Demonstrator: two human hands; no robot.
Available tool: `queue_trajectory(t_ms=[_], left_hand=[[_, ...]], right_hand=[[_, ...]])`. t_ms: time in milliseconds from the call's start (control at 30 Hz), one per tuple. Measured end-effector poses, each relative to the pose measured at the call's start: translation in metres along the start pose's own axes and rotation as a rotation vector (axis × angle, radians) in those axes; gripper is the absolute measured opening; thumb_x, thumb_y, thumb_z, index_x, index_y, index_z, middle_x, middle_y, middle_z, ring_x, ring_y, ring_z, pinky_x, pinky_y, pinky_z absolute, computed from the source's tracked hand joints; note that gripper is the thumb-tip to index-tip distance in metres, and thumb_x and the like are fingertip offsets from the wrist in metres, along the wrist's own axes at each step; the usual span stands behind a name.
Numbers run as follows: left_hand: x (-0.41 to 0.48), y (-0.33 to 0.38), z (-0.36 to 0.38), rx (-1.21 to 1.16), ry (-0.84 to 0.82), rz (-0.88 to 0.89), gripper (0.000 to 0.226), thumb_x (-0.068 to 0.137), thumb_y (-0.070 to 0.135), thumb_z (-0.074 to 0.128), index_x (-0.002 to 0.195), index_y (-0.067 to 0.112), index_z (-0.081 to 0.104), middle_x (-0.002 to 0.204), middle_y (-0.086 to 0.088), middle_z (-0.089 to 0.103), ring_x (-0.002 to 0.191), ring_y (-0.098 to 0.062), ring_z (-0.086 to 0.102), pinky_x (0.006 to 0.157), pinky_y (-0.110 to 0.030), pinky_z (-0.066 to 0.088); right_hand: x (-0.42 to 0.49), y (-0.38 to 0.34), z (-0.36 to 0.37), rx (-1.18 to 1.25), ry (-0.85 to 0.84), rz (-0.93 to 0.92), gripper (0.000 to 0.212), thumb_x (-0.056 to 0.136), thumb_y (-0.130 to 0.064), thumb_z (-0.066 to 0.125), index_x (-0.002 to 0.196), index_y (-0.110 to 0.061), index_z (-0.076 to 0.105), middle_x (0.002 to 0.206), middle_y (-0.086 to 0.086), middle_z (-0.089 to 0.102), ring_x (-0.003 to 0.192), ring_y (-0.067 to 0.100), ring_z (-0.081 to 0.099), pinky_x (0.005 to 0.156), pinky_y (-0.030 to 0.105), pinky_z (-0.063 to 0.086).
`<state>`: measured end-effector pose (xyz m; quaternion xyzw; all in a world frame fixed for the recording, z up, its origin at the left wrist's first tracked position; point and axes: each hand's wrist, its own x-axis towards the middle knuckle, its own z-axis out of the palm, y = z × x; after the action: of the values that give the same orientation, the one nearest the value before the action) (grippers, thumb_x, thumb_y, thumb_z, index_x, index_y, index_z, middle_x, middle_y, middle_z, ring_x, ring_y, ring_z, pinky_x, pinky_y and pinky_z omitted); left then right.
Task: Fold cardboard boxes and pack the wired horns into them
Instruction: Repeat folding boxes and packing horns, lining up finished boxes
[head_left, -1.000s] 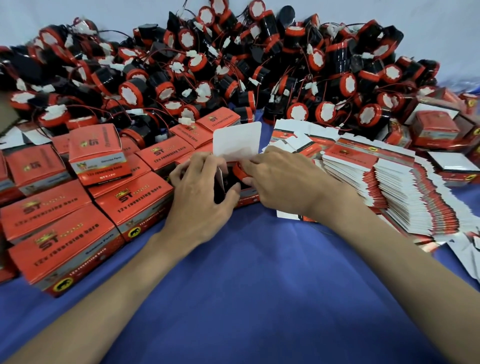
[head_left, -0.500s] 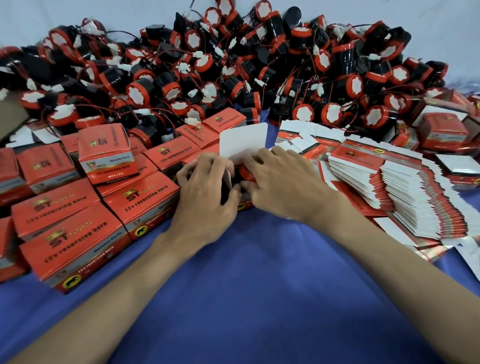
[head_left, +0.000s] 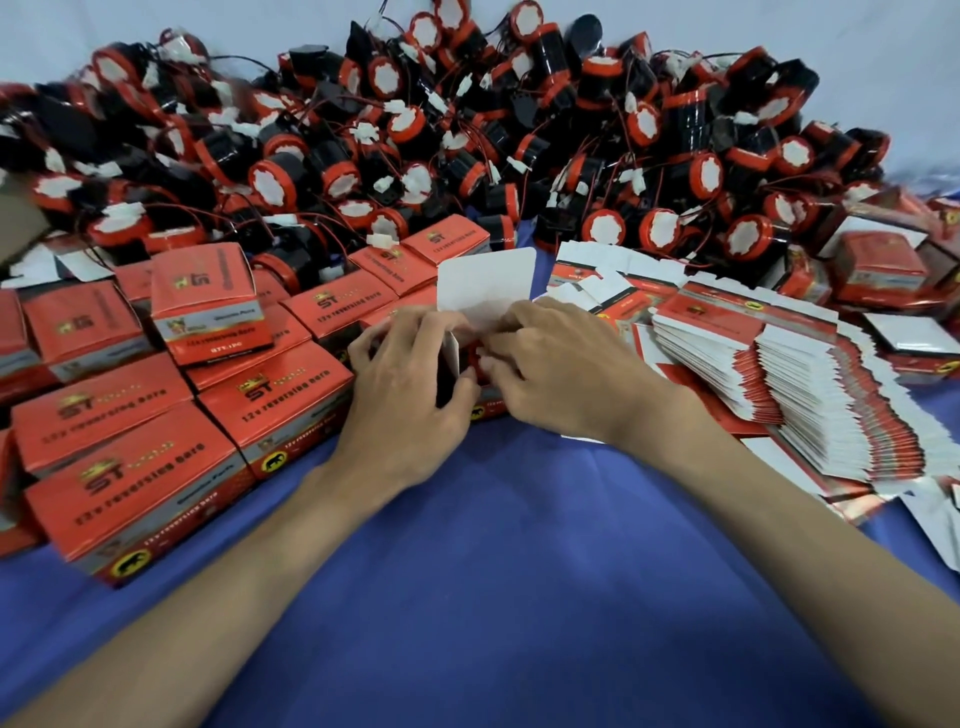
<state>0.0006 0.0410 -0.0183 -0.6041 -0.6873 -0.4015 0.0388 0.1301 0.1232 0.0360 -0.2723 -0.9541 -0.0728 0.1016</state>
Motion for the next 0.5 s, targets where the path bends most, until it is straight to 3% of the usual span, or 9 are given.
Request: queue_trajectory(t_ms=[67, 167, 233, 367, 500], left_hand=[[-0.001, 0.000, 0.000, 0.003, -0.010, -0.003, 0.037, 0.083, 0.027, 0.050, 0.118, 0.014, 0.052, 0.115, -0.001, 0.053, 0.117, -0.021, 0.046, 0.103, -0.030, 0.016], [-0.001, 0.000, 0.000, 0.022, -0.012, -0.004, 0.037, 0.084, 0.028, 0.049, 0.118, 0.014, 0.051, 0.116, -0.001, 0.052, 0.118, -0.021, 0.044, 0.103, -0.030, 0.016], [-0.001, 0.000, -0.002, 0.029, -0.007, -0.004, 0.035, 0.085, 0.028, 0.049, 0.117, 0.015, 0.052, 0.116, -0.001, 0.052, 0.118, -0.021, 0.044, 0.103, -0.029, 0.015], [0.000, -0.001, -0.001, 0.039, -0.003, 0.001, 0.034, 0.085, 0.028, 0.049, 0.116, 0.015, 0.053, 0.118, 0.000, 0.052, 0.118, -0.020, 0.043, 0.103, -0.028, 0.013], [-0.001, 0.000, 0.001, 0.037, 0.009, 0.001, 0.033, 0.085, 0.028, 0.049, 0.115, 0.015, 0.052, 0.116, 0.000, 0.052, 0.116, -0.016, 0.040, 0.103, -0.029, 0.013]], right_hand=[[-0.002, 0.007, -0.008, 0.148, -0.031, -0.014, 0.031, 0.097, -0.026, 0.042, 0.122, -0.020, 0.059, 0.111, 0.006, 0.062, 0.102, 0.030, 0.056, 0.083, 0.038, 0.042], [-0.004, 0.024, -0.017, 0.203, -0.157, -0.094, 0.049, 0.090, -0.014, 0.054, 0.138, -0.019, 0.048, 0.125, 0.005, 0.057, 0.115, 0.028, 0.053, 0.094, 0.041, 0.042], [-0.009, 0.034, -0.016, 0.074, -0.082, -0.131, 0.044, 0.087, -0.011, 0.063, 0.131, -0.012, 0.057, 0.130, 0.006, 0.056, 0.118, 0.031, 0.052, 0.093, 0.046, 0.043], [-0.023, 0.048, 0.002, 0.121, 0.287, -0.149, 0.017, 0.080, -0.016, 0.077, 0.093, -0.005, 0.075, 0.099, 0.011, 0.068, 0.091, 0.035, 0.059, 0.070, 0.052, 0.048], [-0.030, 0.049, 0.022, 0.292, 0.467, -0.047, 0.014, 0.083, -0.018, 0.072, 0.080, -0.005, 0.076, 0.098, 0.008, 0.068, 0.084, 0.019, 0.049, 0.076, 0.035, 0.043]])
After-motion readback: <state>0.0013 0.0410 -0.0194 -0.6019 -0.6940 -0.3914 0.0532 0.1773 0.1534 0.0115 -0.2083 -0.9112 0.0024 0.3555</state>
